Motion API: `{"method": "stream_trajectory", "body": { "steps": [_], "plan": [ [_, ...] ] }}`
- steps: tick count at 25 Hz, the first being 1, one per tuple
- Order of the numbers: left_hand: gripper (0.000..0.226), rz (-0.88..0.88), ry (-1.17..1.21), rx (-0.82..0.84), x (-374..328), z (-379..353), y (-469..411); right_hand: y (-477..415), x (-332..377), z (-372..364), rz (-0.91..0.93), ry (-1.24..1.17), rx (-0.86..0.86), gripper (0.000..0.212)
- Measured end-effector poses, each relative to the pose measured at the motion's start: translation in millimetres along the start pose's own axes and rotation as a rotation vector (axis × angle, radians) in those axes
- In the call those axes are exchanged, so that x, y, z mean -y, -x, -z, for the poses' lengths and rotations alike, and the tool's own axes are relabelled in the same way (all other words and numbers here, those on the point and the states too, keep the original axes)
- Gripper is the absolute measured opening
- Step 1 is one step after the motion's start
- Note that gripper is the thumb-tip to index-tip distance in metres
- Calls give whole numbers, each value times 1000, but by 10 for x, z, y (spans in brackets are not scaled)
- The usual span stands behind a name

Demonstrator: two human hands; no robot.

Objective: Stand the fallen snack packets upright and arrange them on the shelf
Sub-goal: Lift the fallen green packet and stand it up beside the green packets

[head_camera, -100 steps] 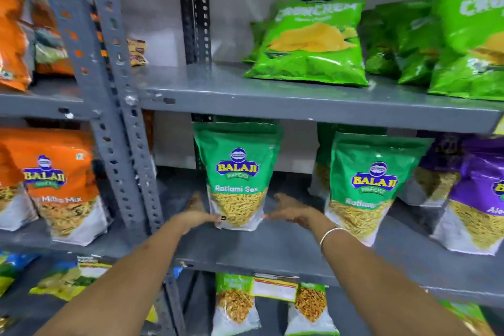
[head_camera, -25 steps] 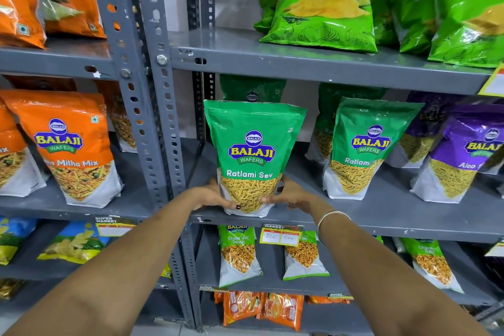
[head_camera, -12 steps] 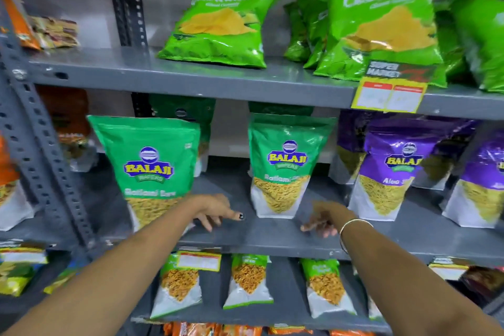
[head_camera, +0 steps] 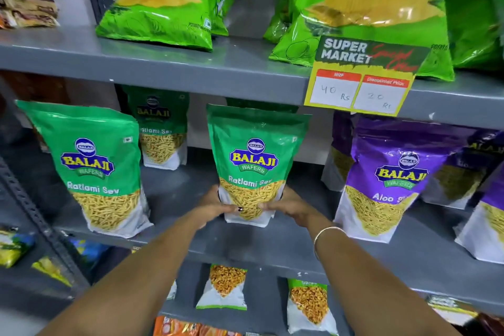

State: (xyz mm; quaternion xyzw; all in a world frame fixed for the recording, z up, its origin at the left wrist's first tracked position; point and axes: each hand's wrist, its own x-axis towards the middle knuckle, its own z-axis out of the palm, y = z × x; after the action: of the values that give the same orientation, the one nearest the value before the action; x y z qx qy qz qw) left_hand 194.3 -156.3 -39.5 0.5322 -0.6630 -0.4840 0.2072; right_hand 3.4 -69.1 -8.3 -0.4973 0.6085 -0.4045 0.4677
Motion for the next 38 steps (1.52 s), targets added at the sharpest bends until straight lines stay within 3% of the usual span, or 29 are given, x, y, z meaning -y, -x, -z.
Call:
{"method": "stream_trajectory", "body": {
  "steps": [6, 12, 33, 38],
  "plan": [
    [59, -22, -12, -51, 48, -39, 241, 214, -37, -172, 2, -83, -38, 50],
    [74, -68, -138, -3, 92, 69, 584, 623, 46, -396, -30, -55, -101, 59],
    [68, -84, -155, 57, 85, 103, 833, 769, 46, -496, -133, 79, -127, 64],
    [72, -55, -109, 134, 43, 131, 843, 743, 48, -485, -132, 67, -120, 66]
  ]
}}
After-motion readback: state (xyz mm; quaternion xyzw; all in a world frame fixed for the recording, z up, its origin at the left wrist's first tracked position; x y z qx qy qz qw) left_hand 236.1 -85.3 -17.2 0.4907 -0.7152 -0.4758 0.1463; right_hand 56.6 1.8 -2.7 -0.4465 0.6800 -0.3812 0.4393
